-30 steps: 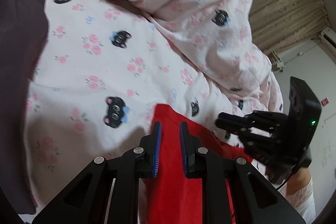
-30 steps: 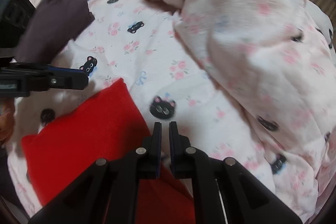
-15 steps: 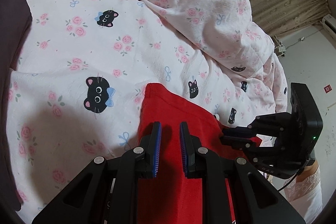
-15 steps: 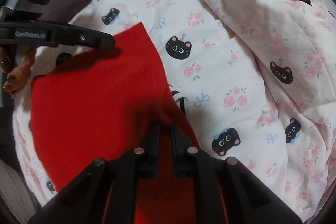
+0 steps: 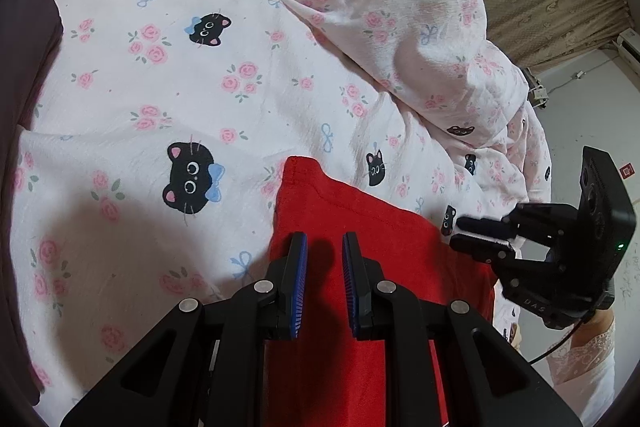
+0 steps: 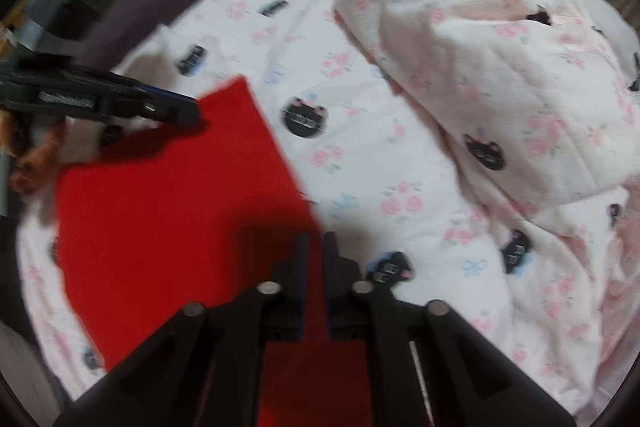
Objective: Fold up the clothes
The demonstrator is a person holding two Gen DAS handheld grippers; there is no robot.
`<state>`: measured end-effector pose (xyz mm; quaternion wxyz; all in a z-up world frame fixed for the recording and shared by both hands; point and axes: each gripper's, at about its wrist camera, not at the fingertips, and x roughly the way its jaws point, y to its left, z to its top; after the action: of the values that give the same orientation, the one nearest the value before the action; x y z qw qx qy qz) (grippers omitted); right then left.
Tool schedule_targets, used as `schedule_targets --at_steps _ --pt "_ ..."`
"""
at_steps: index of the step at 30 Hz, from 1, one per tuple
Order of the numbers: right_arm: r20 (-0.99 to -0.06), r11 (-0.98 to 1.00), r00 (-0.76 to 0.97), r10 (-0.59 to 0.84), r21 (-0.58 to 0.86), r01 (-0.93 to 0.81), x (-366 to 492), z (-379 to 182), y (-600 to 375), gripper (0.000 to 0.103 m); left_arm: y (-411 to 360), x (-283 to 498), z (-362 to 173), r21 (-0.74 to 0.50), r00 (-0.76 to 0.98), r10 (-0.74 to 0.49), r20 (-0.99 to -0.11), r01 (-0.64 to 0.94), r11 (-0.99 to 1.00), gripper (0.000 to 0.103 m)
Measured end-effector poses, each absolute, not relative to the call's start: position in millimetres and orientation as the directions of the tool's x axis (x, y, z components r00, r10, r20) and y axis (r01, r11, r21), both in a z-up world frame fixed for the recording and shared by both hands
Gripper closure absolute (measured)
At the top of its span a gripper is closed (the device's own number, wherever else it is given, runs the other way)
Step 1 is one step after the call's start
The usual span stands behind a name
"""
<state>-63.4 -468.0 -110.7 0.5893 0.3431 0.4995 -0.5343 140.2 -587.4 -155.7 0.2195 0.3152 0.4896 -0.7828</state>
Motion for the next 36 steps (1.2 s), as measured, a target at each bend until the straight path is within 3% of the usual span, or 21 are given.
schedule_targets --at_steps 1,6,13,18,24,32,36 --pt "-0.954 0.186 -0.096 -0.286 -0.153 0.971 -65.1 -111.4 -468.4 0.073 -587.4 140.3 -155.7 -0.628 -0.705 -0.035 -0.709 0.653 -0.424 0.088" --pt "-0.950 0.143 -0.051 -0.309 -0.100 0.985 -76.3 -107.1 -461.3 0.073 -587.0 139.4 -154.7 -0.627 -0.706 -0.037 -0.707 0.651 -0.428 0.088" --pt "-0.966 0.132 -0.150 -0.213 -0.180 0.975 -81.0 -146.2 -456.1 0.073 -584.3 138.1 -151.0 -0.621 -0.708 -0.040 -0.705 0.644 -0.448 0.088" --pt "-0.937 0.000 -0.177 -0.300 -0.185 0.983 -101.1 -126.7 -436.7 0.073 -582.3 137.4 -148.3 -0.615 -0.709 -0.043 -0.704 0.639 -0.462 0.088" --pt "-0.880 -0.218 -0.093 -0.466 0.013 0.976 -130.6 -71.0 -359.2 0.070 -576.4 137.6 -137.4 -0.624 -0.735 -0.042 -0.677 0.604 -0.497 0.088" --pt "-0.825 -0.405 -0.050 -0.563 0.223 0.887 -130.7 -63.4 -222.0 0.044 -536.4 120.9 -113.0 -0.642 -0.790 0.010 -0.614 0.491 -0.589 0.088" --pt "-0.797 -0.473 -0.005 -0.603 0.353 0.807 -125.9 -86.1 -181.7 0.037 -503.9 101.5 -109.3 -0.631 -0.797 0.030 -0.604 0.455 -0.628 0.088"
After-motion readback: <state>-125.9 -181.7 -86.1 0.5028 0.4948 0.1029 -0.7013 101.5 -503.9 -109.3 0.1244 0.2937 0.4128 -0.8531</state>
